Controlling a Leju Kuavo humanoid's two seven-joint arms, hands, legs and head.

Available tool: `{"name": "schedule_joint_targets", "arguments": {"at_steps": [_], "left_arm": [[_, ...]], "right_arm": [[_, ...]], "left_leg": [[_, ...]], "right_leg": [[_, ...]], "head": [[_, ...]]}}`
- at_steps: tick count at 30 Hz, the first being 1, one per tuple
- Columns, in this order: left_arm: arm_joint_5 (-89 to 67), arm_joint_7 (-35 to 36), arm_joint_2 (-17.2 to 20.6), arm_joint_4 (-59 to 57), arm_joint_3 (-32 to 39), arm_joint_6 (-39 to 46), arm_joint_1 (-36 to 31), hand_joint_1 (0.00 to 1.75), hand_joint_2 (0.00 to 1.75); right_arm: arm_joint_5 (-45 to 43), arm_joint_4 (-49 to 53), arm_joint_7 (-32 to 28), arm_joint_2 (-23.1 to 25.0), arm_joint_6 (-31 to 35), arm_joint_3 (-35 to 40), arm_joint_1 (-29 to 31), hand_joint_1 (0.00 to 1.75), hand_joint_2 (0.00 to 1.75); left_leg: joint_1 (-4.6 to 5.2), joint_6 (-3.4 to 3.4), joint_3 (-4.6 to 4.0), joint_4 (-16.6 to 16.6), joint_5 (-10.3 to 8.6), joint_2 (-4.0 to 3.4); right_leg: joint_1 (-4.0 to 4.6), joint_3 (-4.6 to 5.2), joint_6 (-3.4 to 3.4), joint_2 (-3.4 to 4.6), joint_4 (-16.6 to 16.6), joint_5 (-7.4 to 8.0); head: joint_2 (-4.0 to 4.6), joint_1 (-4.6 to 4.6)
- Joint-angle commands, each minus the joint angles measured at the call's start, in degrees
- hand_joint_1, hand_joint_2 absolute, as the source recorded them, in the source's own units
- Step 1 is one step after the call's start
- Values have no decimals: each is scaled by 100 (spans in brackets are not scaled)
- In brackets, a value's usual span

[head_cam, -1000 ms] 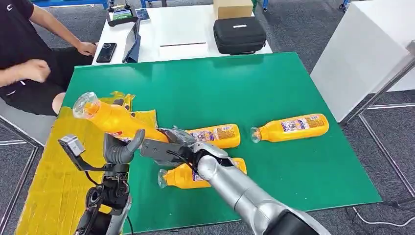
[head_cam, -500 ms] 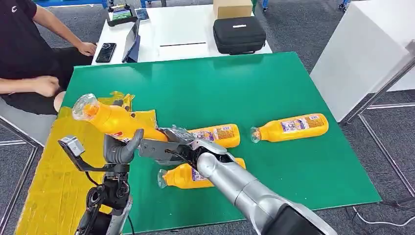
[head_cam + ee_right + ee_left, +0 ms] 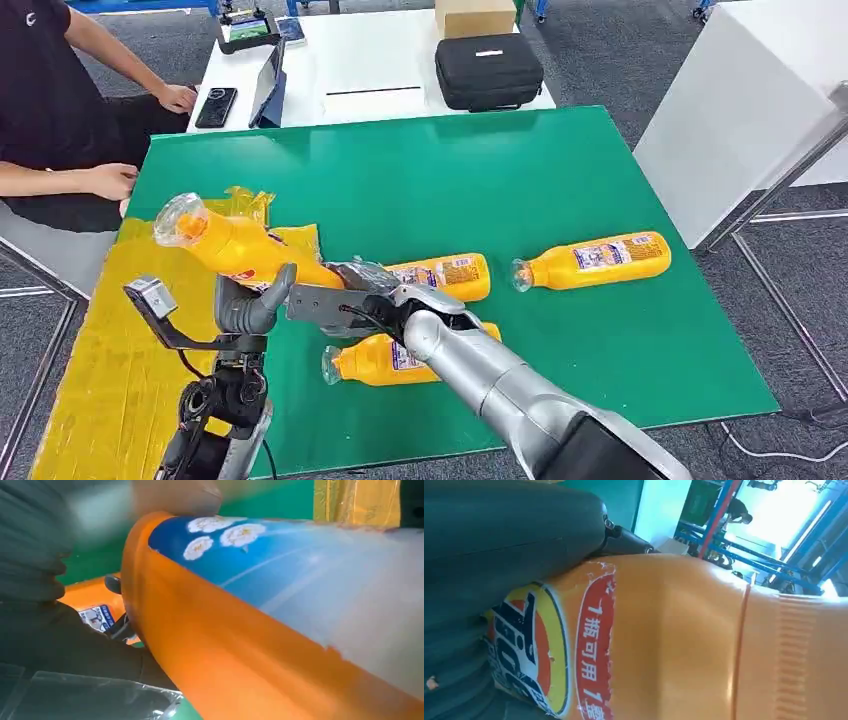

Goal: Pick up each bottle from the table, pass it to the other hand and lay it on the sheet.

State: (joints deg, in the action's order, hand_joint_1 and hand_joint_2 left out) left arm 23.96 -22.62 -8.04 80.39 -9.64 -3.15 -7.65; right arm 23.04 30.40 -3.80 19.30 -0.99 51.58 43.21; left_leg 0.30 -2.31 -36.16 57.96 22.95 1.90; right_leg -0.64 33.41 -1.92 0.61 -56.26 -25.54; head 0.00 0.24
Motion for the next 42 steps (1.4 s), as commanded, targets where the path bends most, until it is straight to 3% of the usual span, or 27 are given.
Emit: {"name": "schedule_joint_targets", "arguments": {"at_steps": [1,4,5,6,7,9,13,18,26,31,32,33,35,39,42], "left_arm": [[-4,31,-122,-335,-580,-174,-629,175,175],[-2,26,-132,-332,-582,-181,-612,175,175],[-9,13,-120,-308,-576,-189,-590,175,175],[-31,-15,-104,-262,-549,-175,-570,175,175],[-141,-139,-61,-183,-503,-98,-559,175,175],[-262,-296,84,99,-233,93,-527,175,175],[-1043,-487,384,610,638,705,-384,175,175],[-1425,-705,571,555,1387,963,-267,175,175],[-1752,-831,572,638,1396,1337,-185,175,175],[-5189,-688,940,-73,1256,4000,-397,175,175],[-6995,-266,821,-329,1597,4315,-511,175,175],[-9041,212,729,-702,1835,4315,-619,175,175],[-10385,831,910,-1623,1569,4315,-802,175,175],[-11163,1451,1106,-3168,945,4258,-1138,175,175],[-11198,1515,1116,-3389,864,4229,-1207,175,175]], "right_arm": [[99,-467,-65,70,-15,552,-60,175,175],[134,-503,-118,70,70,480,-67,175,175],[197,-512,-195,70,215,404,-73,47,175],[211,-474,-348,36,359,260,-99,0,175],[231,-428,-424,-10,453,177,-94,0,0],[134,-77,-641,-192,801,-172,-142,0,0],[144,2070,-1048,-1068,1059,-1475,-875,0,0],[213,3958,-1349,-1672,680,-2912,-1794,0,0],[377,4083,-1376,-1657,839,-3104,-1944,0,0],[186,4702,-1482,-1859,671,-3618,-2356,0,0],[178,4775,-1479,-1839,569,-3673,-2385,0,0],[232,4812,-1467,-1840,505,-3669,-2381,0,0],[201,4846,-1468,-1867,430,-3637,-2392,0,0],[161,4913,-1577,-2011,359,-3566,-2589,0,0],[160,4920,-1595,-2022,351,-3550,-2599,0,0]], "left_leg": [[-13,13,8,5,-1,21],[-10,11,6,5,-1,20],[-8,9,3,2,-2,18],[-13,14,11,6,0,20],[-10,11,6,4,-2,19],[-10,11,5,4,-2,17],[-16,14,3,11,3,6],[-10,11,6,3,0,21],[-9,11,3,5,5,16],[-8,12,5,-1,-2,45],[-6,10,4,-1,-2,39],[-2,8,2,-4,-3,34],[-1,10,10,-5,-2,25],[2,11,19,-15,-9,36],[1,6,11,-8,-8,33]], "right_leg": [[15,-27,6,-40,5,-7],[12,-23,6,-37,3,-7],[10,-17,4,-32,4,-5],[15,-30,6,-42,5,-9],[12,-21,5,-35,4,-6],[12,-20,5,-33,5,-6],[18,-21,6,-25,1,-5],[12,-27,5,-31,6,-4],[12,-26,5,-24,4,-4],[11,-34,6,-52,9,-8],[8,-27,5,-44,7,-6],[4,-21,4,-35,6,-3],[3,-26,5,-31,6,-3],[1,-39,5,-44,16,0],[1,-27,3,-38,10,-1]], "head": [[0,0],[0,0],[0,0],[0,0],[0,0],[0,-2],[0,-2],[0,-2],[0,-2],[0,-2],[0,-2],[0,-2],[0,0],[0,0],[0,2]]}}
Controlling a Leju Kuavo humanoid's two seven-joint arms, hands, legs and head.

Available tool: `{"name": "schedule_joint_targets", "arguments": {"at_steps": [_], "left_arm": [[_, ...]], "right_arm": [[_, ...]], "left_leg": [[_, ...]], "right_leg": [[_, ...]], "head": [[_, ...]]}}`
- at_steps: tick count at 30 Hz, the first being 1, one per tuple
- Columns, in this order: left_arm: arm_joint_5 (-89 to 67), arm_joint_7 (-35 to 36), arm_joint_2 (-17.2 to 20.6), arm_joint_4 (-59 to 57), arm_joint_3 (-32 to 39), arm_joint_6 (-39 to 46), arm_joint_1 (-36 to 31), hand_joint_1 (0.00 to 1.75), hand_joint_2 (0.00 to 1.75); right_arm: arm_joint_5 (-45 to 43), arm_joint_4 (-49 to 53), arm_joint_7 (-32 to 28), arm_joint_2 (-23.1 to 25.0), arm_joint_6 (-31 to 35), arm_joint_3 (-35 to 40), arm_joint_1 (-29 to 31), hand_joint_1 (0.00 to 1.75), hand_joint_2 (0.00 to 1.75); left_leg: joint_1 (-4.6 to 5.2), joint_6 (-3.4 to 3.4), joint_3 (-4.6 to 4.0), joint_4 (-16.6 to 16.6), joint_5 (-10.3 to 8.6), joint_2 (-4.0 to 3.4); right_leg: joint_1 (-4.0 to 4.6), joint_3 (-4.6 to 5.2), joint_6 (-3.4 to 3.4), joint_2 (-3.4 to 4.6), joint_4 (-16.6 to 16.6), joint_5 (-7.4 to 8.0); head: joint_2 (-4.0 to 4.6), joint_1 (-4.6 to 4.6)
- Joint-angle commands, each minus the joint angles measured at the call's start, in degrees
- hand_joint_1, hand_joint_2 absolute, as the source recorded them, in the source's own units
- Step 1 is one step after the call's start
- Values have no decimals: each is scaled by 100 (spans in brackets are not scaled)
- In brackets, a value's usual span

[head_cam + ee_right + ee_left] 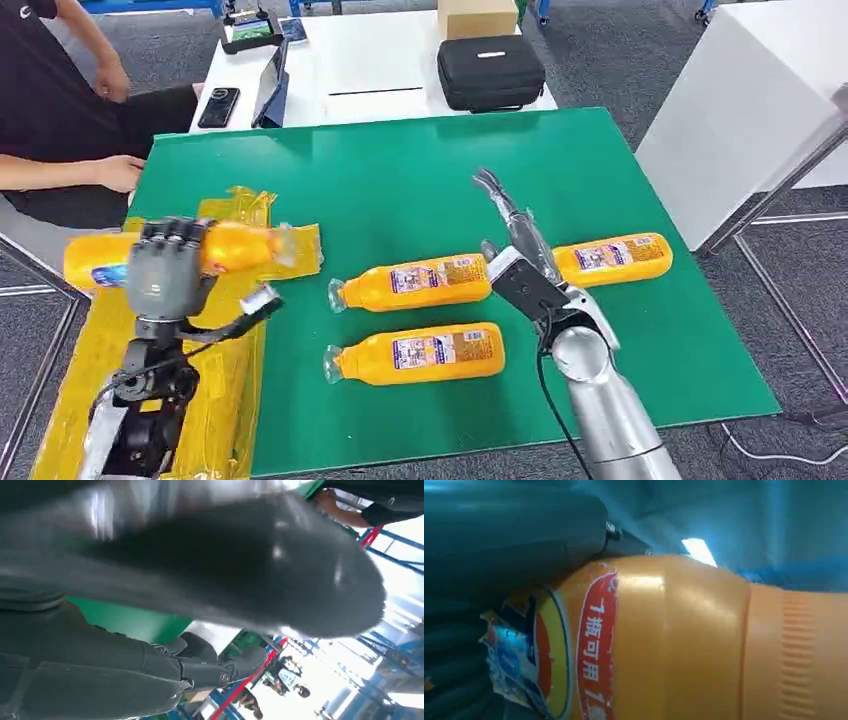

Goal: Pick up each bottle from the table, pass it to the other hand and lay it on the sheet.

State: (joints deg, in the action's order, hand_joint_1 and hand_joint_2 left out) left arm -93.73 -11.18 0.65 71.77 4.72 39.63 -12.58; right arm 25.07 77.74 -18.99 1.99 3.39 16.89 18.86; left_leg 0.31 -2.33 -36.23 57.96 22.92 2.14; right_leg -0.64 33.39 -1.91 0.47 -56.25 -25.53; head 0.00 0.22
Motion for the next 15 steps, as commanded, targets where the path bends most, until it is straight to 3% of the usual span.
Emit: {"name": "schedule_joint_targets", "arguments": {"at_steps": [1,6,15], "left_arm": [[571,370,246,-2527,-572,-48,-714,175,175],[540,576,309,-3875,-969,-551,-1303,175,175],[936,345,415,-4248,-977,-772,-1262,175,175]], "right_arm": [[-44,186,-76,-291,-86,-82,-164,0,0],[-62,71,-105,-266,-210,120,60,0,0],[113,-202,33,-345,-484,529,218,0,0]], "left_leg": [[-2,8,11,-4,-3,-7],[-5,9,15,1,-5,-3],[0,5,11,-2,-4,-17]], "right_leg": [[3,-13,2,-6,5,2],[8,-24,2,-20,3,0],[2,-20,-1,5,1,7]], "head": [[0,-2],[0,4],[0,2]]}}
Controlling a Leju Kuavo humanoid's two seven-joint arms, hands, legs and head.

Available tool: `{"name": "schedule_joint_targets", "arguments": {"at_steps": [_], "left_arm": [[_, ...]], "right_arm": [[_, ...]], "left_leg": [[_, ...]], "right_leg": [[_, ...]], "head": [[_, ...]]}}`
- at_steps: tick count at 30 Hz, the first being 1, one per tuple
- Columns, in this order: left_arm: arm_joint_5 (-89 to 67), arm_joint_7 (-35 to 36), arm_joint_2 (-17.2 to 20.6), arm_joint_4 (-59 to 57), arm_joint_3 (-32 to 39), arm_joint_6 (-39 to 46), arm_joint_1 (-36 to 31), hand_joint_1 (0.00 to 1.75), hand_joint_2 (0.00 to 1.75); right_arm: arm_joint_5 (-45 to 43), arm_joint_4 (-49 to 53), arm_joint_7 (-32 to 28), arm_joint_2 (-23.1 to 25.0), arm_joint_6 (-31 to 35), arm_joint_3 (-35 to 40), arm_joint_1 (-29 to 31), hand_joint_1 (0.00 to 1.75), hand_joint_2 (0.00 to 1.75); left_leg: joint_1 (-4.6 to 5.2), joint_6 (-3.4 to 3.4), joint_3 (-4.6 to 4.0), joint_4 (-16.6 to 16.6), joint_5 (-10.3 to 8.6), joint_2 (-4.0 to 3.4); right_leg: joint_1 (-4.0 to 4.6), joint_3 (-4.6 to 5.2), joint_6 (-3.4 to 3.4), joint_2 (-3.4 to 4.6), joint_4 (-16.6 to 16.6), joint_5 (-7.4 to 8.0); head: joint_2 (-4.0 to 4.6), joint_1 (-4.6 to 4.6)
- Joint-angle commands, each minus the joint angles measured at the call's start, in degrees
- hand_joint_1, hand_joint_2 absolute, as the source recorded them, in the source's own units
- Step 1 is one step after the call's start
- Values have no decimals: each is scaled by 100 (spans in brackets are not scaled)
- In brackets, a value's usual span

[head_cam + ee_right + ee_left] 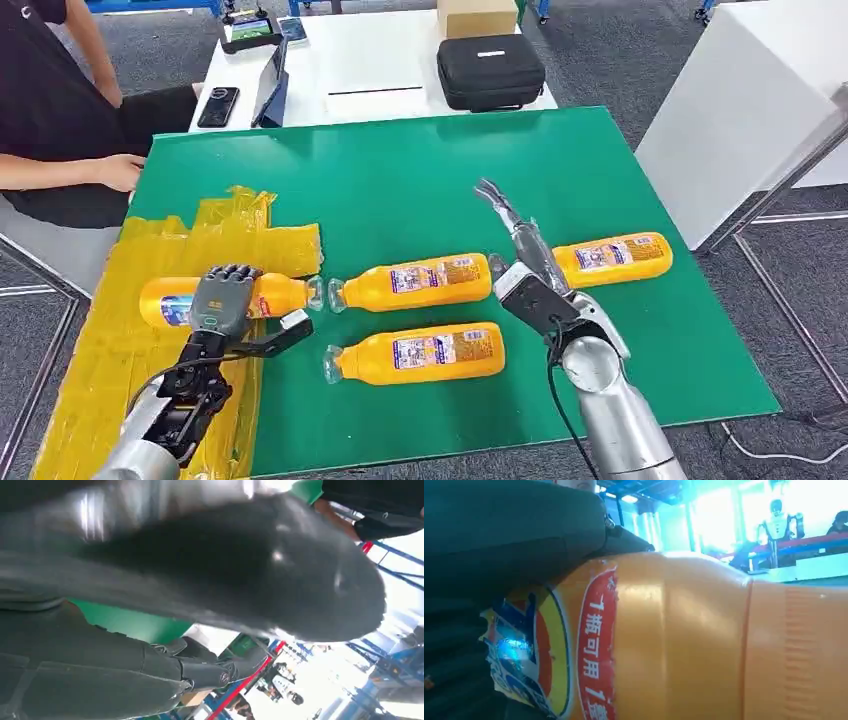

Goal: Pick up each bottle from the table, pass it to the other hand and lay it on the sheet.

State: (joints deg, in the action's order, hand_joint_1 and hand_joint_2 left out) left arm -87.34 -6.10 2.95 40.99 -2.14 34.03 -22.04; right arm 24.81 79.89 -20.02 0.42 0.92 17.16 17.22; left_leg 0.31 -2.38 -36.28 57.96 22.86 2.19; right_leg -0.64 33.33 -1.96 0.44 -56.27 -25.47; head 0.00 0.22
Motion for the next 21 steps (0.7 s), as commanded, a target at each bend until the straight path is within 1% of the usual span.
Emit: {"name": "schedule_joint_targets", "arguments": {"at_steps": [1,2,3,4,5,6,8,10,11,12,13,14,15,17,18,19,20,21], "left_arm": [[297,-163,185,-1170,-290,-213,-316,175,175],[342,-182,185,-1140,-290,-242,-313,0,175],[510,-327,174,-1089,-259,-281,-285,0,175],[544,-355,182,-1083,-265,-303,-284,0,0],[441,-205,219,-1082,-355,-419,-296,0,0],[577,-280,216,-1002,-319,-442,-262,0,0],[588,-253,258,-922,-369,-481,-215,0,0],[684,-271,303,-778,-340,-463,-116,0,0],[703,-288,316,-733,-339,-486,-91,0,0],[703,-288,316,-733,-339,-486,-91,0,0],[709,-292,324,-712,-339,-496,-80,0,0],[709,-292,324,-712,-339,-496,-80,0,0],[711,-292,317,-707,-342,-503,-82,0,0],[720,-273,313,-683,-333,-489,-73,0,0],[733,-285,317,-637,-334,-479,-51,0,0],[788,-332,331,-504,-321,-474,5,0,0],[802,-346,343,-433,-323,-483,33,0,0],[830,-364,369,-296,-332,-539,73,0,0]], "right_arm": [[139,-416,136,-188,-237,503,382,0,0],[315,-480,240,-234,-277,623,440,0,0],[384,-548,354,-236,-392,730,495,0,0],[425,-588,405,-256,-463,789,523,0,0],[597,-714,562,-279,-573,964,609,0,0],[719,-803,702,-282,-675,1099,643,0,0],[875,-902,784,-310,-750,1259,659,0,0],[1072,-1071,905,-368,-958,1511,652,0,0],[1088,-1139,899,-362,-947,1545,646,0,0],[1088,-1139,899,-362,-947,1545,646,0,0],[1098,-1158,887,-370,-927,1555,640,0,0],[1098,-1158,887,-370,-927,1555,640,0,0],[1097,-1157,892,-375,-932,1548,658,0,0],[1137,-1166,914,-404,-986,1598,683,0,0],[1202,-1202,985,-422,-1064,1666,703,0,0],[1236,-1317,1078,-416,-1219,1765,704,0,175],[1266,-1389,1123,-415,-1272,1822,716,0,175],[1288,-1555,1194,-383,-1336,1904,722,0,175]], "left_leg": [[-9,16,24,1,5,-37],[-6,13,18,0,2,-27],[-2,8,17,-2,0,-21],[-4,13,22,-3,-1,-34],[-3,13,21,-3,-4,-27],[-8,19,28,-3,-4,-43],[-2,18,26,-7,-10,-29],[-7,22,31,-10,-17,-36],[-5,19,30,-9,-18,-32],[-15,30,36,-10,-18,-60],[-5,20,34,-11,-19,-32],[-5,18,31,-10,-21,-27],[-8,21,34,-10,-19,-34],[-1,14,29,-8,-23,-19],[-3,17,34,-8,-20,-26],[-2,15,31,-7,-22,-22],[-5,19,35,-7,-20,-34],[0,17,30,-8,-23,-25]], "right_leg": [[12,-22,8,14,7,3],[8,-18,6,7,5,3],[4,-15,4,4,3,3],[7,-19,6,10,6,7],[5,-20,5,7,4,6],[11,-26,8,16,7,11],[5,-22,8,10,5,10],[10,-28,20,13,11,19],[8,-27,18,13,10,17],[19,-34,23,24,20,24],[9,-33,18,11,13,16],[7,-31,18,6,9,15],[11,-36,19,8,14,15],[4,-31,16,1,7,14],[7,-38,17,1,10,14],[5,-34,16,1,8,15],[8,-38,18,8,12,16],[4,-33,18,4,9,17]], "head": [[0,4],[0,2],[0,2],[0,4],[0,0],[0,2],[0,2],[0,2],[0,2],[0,2],[0,2],[0,2],[0,2],[0,2],[0,0],[0,2],[0,2],[0,2]]}}
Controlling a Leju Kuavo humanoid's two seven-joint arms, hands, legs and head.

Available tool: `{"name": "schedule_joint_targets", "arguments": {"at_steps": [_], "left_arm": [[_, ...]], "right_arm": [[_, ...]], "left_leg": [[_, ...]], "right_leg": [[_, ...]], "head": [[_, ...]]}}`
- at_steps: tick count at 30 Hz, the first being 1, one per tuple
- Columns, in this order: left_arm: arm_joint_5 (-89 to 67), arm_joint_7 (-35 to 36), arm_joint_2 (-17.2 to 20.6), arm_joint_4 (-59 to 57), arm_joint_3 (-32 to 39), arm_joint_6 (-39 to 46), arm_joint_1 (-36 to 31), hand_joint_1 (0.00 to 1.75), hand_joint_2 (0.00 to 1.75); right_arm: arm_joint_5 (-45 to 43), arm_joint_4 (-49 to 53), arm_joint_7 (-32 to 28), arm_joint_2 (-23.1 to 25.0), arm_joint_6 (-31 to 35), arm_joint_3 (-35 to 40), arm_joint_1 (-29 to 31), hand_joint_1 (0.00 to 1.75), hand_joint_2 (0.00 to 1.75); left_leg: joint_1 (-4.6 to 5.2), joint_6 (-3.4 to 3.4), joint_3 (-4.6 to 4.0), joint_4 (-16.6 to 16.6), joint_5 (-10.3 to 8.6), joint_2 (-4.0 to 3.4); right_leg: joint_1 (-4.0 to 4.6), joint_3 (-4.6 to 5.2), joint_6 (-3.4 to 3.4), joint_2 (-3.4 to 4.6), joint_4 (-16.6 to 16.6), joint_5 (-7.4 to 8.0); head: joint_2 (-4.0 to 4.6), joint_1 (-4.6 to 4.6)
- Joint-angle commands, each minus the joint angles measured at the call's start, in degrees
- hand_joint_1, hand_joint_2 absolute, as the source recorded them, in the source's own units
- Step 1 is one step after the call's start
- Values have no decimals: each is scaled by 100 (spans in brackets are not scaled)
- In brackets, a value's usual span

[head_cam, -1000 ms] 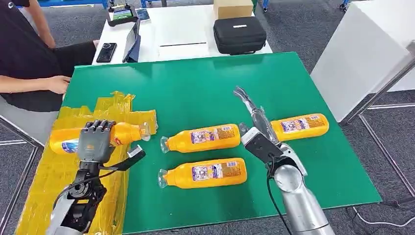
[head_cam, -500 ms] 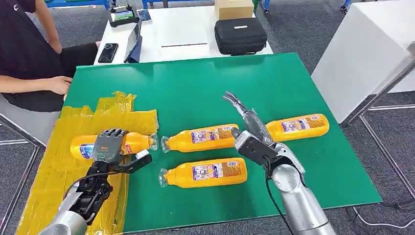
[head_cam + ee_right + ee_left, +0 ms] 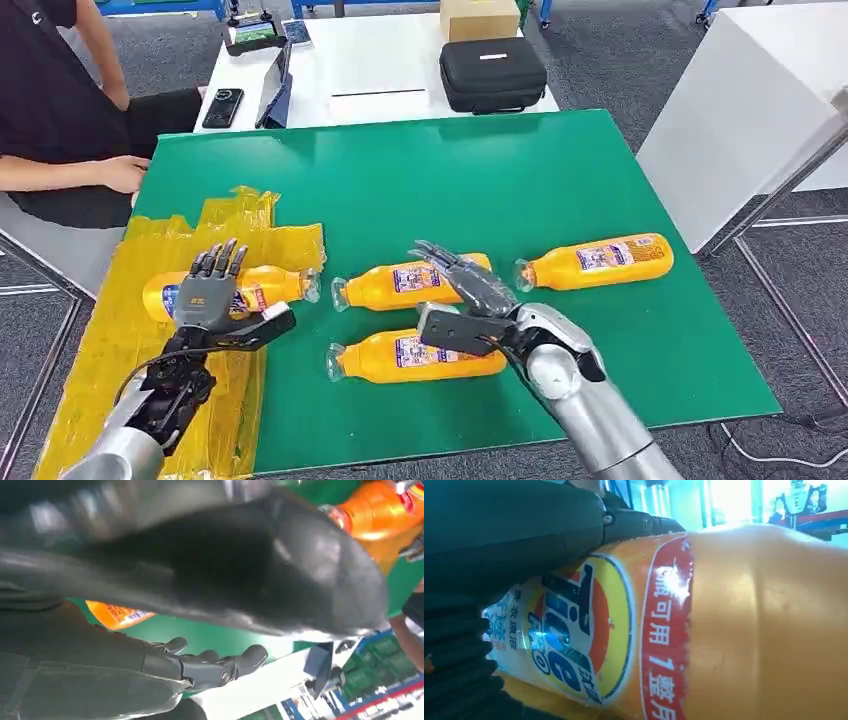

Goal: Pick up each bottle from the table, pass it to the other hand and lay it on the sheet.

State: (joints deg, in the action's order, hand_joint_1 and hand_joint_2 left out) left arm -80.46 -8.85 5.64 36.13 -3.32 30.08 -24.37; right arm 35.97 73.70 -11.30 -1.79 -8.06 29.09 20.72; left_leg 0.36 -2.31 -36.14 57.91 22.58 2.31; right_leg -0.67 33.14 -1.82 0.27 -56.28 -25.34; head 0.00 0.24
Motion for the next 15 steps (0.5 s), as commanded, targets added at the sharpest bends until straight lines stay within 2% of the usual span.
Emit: {"name": "schedule_joint_targets", "arguments": {"at_steps": [1,3,4,9,12,15], "left_arm": [[283,-162,100,361,-172,-183,346,0,0],[528,-262,132,750,-131,-247,459,0,0],[717,-325,147,1021,-82,-227,525,0,0],[1028,-421,106,1431,44,-248,617,0,0],[1907,-790,-11,2496,400,72,876,0,0],[3130,-1222,-161,3776,815,48,1221,0,0]], "right_arm": [[270,-1054,452,-155,-462,842,371,0,175],[305,-1167,602,-113,-448,994,326,0,175],[302,-1178,732,-100,-445,1091,277,0,175],[280,-1116,903,-123,-434,1216,257,0,175],[361,-1066,1239,-121,-391,1299,133,0,175],[432,-1100,1413,-58,-356,1240,-9,0,175]], "left_leg": [[-2,7,14,-3,4,-25],[-14,19,19,-2,4,-48],[-5,10,10,-1,3,-27],[-11,11,6,1,3,-27],[-14,9,1,4,5,-22],[-16,7,-9,5,4,-20]], "right_leg": [[3,-12,3,14,8,3],[17,-18,10,22,17,9],[7,-7,5,13,8,4],[12,-2,5,9,7,3],[15,2,4,4,5,1],[15,13,3,4,5,1]], "head": [[0,0],[0,-2],[0,2],[0,0],[0,0],[0,-2]]}}
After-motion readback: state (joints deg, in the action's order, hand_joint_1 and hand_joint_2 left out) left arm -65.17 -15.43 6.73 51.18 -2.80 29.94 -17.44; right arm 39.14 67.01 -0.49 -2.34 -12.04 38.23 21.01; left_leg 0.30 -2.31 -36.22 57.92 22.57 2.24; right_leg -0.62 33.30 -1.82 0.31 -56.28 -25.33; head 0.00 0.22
